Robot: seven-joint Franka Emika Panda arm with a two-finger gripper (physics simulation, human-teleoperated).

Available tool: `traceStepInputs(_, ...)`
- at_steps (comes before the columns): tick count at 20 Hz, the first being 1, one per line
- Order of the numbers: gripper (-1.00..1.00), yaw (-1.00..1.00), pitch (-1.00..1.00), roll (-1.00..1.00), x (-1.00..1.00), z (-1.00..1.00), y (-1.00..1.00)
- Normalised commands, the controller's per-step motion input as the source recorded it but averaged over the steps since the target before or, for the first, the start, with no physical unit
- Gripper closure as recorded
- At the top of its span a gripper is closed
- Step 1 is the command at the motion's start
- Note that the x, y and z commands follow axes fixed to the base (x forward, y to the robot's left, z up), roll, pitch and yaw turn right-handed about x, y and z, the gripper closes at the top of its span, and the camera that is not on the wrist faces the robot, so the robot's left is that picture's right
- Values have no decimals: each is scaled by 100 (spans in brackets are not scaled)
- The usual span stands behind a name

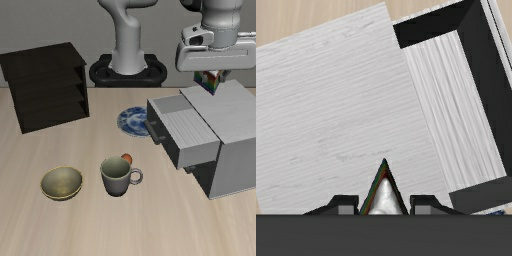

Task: Pick up the cake and place it on the top of the cabinet

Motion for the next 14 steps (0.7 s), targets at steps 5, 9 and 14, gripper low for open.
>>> traceStepInputs(5,100,0,0,0,60,0,40)
traceStepInputs(9,-100,0,0,0,0,0,0)
traceStepInputs(14,-100,0,0,0,0,0,0)
